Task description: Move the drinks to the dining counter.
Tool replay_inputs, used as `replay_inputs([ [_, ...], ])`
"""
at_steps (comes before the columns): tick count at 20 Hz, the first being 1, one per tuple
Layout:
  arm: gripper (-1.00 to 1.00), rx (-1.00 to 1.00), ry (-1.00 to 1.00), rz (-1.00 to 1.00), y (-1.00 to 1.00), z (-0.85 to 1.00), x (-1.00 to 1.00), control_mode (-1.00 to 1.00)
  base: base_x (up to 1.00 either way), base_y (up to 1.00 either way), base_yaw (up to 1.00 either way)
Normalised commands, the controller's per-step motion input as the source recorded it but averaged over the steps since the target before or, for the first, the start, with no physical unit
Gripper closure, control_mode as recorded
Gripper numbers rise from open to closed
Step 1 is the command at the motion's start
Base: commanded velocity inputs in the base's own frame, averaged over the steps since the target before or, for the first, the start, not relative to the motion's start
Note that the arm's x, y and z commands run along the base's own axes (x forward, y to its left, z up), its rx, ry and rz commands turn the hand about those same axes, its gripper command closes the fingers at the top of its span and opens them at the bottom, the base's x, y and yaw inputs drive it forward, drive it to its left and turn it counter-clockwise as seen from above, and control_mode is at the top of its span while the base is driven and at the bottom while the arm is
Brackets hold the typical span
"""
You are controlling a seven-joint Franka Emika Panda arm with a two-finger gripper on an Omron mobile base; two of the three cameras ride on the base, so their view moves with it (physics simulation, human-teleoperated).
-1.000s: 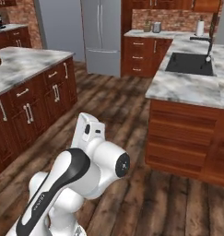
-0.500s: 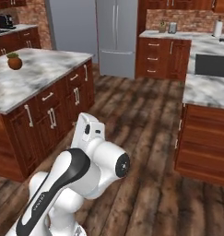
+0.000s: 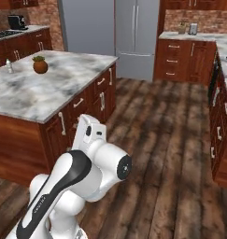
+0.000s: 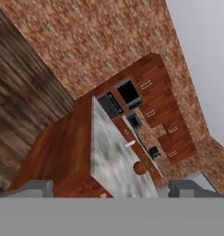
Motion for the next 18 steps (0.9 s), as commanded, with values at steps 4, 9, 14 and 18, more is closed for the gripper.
replay_inputs([
  [4,-1.00,0.00,0.00,0.00,0.00,0.00,0.00,1.00,-0.08,1.00,0.00],
  [9,-1.00,0.00,0.00,0.00,0.00,0.00,0.00,1.00,-0.07,1.00,0.00],
  [14,-1.00,0.00,0.00,0.00,0.00,0.00,0.00,1.00,-0.05,1.00,0.00],
  [18,-1.00,0.00,0.00,0.00,0.00,0.00,0.00,1.00,-0.09,1.00,0.00],
])
